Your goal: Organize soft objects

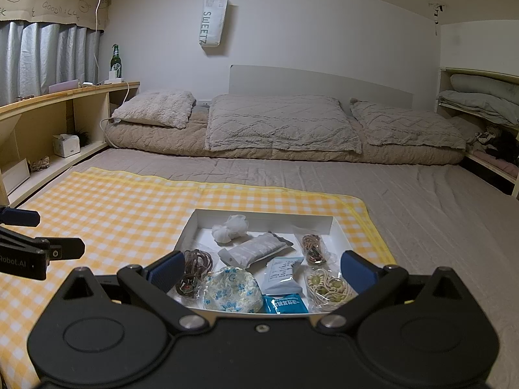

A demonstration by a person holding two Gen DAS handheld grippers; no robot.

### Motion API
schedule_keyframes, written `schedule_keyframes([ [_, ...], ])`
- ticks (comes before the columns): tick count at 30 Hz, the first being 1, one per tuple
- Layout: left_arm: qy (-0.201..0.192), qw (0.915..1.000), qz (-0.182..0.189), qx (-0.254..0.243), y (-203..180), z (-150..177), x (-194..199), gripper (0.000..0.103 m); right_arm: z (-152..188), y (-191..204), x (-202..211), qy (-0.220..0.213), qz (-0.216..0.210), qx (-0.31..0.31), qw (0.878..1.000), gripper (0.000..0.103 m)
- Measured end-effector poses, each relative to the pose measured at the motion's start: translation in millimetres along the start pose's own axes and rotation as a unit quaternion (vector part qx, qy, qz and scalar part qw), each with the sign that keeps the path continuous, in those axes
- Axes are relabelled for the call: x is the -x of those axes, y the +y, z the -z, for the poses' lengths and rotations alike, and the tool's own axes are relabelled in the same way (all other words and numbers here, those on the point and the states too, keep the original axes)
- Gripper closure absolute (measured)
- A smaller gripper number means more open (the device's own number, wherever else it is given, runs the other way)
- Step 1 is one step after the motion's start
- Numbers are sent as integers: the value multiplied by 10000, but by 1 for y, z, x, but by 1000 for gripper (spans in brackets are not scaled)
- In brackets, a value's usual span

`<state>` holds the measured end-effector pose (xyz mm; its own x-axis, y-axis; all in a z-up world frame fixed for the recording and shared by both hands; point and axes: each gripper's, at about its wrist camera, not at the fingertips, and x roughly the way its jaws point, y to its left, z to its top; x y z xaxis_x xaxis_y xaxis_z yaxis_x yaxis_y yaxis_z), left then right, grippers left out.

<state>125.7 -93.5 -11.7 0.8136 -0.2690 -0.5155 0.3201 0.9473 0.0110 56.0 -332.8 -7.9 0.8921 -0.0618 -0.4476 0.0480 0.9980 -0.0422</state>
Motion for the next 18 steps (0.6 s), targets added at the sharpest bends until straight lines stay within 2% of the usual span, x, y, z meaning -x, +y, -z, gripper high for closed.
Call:
schedule_keyframes([
  [18,39,10000,12,29,-3,6,-1,0,0,-1,-1,0,-2,2,10000,0],
])
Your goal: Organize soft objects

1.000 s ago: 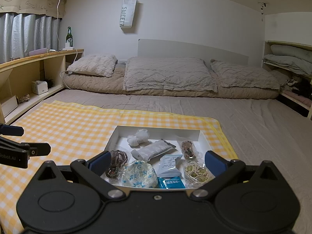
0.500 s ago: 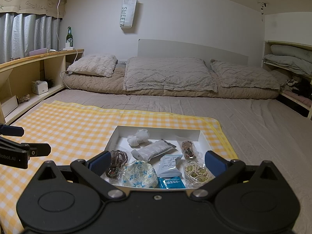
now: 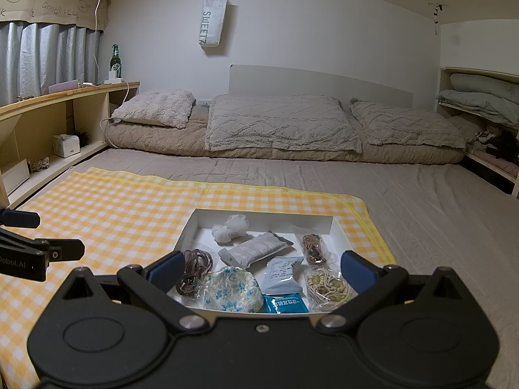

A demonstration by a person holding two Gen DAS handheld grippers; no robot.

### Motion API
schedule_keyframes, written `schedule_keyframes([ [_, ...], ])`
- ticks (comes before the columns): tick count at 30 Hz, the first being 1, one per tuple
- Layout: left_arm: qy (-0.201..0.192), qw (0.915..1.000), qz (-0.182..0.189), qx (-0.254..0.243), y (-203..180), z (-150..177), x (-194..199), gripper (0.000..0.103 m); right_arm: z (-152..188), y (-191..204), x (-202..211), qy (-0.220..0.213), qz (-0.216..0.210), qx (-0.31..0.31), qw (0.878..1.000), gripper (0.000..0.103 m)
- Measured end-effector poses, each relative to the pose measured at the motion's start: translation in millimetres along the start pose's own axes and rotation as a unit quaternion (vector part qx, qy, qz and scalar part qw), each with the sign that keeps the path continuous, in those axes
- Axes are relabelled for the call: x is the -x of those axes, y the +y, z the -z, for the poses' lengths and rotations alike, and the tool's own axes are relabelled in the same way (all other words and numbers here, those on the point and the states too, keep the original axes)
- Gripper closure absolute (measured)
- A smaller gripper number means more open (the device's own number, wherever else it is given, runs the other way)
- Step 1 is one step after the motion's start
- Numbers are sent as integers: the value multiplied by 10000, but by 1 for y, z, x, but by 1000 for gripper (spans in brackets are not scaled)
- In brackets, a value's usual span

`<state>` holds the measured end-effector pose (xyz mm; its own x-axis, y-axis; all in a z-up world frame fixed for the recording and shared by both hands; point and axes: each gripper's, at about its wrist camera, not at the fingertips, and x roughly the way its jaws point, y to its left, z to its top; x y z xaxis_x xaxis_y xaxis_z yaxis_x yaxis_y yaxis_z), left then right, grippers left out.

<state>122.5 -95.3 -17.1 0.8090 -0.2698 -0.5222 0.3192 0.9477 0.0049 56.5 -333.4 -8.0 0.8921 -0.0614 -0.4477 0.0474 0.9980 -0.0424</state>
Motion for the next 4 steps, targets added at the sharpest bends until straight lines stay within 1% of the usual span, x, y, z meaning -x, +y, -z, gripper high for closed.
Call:
schedule_keyframes([
  [4,19,10000,3,-8,2,-1,0,0,0,0,0,0,2,-4,10000,0],
])
